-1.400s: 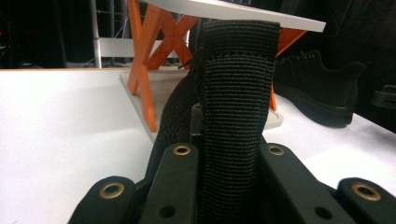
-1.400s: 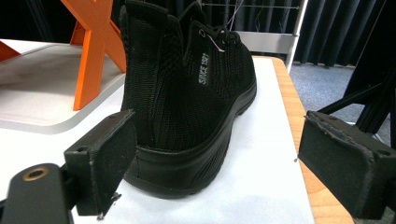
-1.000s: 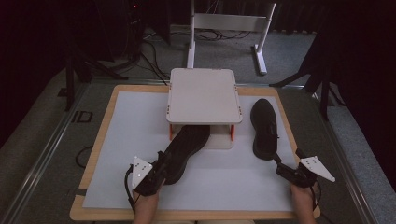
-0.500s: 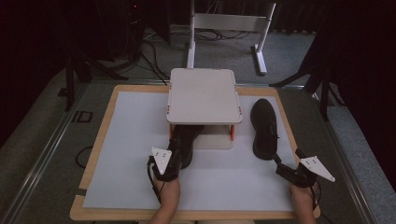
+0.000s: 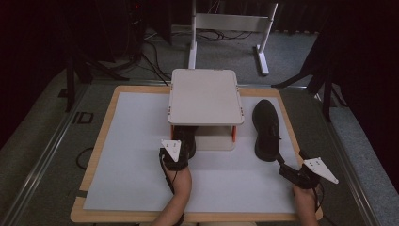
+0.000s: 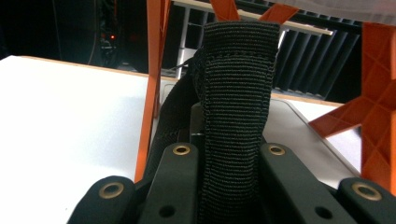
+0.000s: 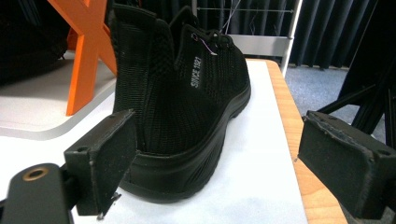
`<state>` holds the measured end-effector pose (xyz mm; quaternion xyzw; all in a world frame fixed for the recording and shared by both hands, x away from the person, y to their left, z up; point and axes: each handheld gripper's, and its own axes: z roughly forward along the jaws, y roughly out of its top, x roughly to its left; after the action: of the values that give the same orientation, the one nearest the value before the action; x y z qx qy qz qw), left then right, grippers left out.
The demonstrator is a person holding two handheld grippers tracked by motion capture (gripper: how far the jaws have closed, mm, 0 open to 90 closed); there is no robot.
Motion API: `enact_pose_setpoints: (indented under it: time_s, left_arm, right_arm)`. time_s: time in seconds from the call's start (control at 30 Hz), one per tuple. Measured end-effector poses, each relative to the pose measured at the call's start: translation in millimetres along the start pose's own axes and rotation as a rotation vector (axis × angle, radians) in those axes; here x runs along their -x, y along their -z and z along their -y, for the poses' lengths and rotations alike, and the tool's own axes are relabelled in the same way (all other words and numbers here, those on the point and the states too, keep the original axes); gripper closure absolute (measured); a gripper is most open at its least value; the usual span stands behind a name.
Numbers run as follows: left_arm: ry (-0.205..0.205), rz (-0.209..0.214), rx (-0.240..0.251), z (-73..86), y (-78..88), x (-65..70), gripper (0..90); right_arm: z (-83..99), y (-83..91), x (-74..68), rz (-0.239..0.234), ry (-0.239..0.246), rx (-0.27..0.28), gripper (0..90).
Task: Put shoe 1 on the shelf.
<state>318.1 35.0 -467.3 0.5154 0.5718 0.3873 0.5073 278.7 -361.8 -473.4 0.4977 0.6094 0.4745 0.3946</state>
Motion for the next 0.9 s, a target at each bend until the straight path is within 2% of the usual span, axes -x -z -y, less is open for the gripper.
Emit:
enact_pose_setpoints:
  time_s: [0.13, 0.23, 0.33, 0.47, 0.57, 0.63, 0.7, 0.73, 0.8, 0.87, 0.9]
  left_arm:
    - [-0.02, -0.016, -0.006, 1.1, -7.8, 6.1, 82.8]
    - [-0.033, -0.017, -0.017, 1.5, -14.2, 9.3, 82.5]
    - [-0.023, -0.008, -0.028, 2.1, -20.0, 8.1, 81.9]
    - [-0.036, -0.01, -0.032, 0.9, -24.8, 9.4, 81.3]
    - [-0.02, -0.009, -0.038, -0.1, -28.6, 8.2, 80.8]
    - [-0.032, -0.011, -0.039, -0.2, -28.7, 9.1, 80.7]
    - [-0.023, -0.005, -0.036, 0.1, -28.6, 8.1, 80.3]
    - [-0.019, -0.001, -0.035, 0.0, -28.3, 8.0, 79.4]
    - [-0.031, 0.011, -0.034, -1.0, -27.4, 8.0, 75.5]
    - [-0.019, 0.054, -0.044, -3.1, -26.5, 5.0, 66.5]
    - [-0.026, 0.059, -0.056, -5.1, -25.9, 4.0, 58.3]
  right_arm:
    - [0.3, -0.6, -0.4, -0.017, 0.004, -0.003, 11.2]
    - [0.7, -3.0, -2.3, -0.033, 0.036, -0.02, 11.2]
    - [0.6, -2.6, -3.5, -0.033, 0.052, -0.013, 11.2]
    - [-0.4, 1.3, 0.6, -0.016, 0.0, 0.022, 12.7]
    - [-0.8, 3.2, 4.2, -0.007, -0.033, 0.029, 14.2]
    - [-0.6, 1.9, 5.2, -0.023, -0.029, 0.022, 14.8]
    - [-0.1, -1.3, 5.7, -0.085, 0.0, 0.024, 14.8]
    - [0.0, -3.4, 4.8, -0.099, 0.017, 0.013, 14.8]
    - [-0.1, -4.2, 2.1, -0.096, 0.049, 0.006, 14.8]
    - [-0.5, -3.1, 1.0, -0.08, 0.048, 0.013, 14.8]
    - [-0.6, -2.2, 1.4, -0.068, 0.043, 0.02, 14.8]
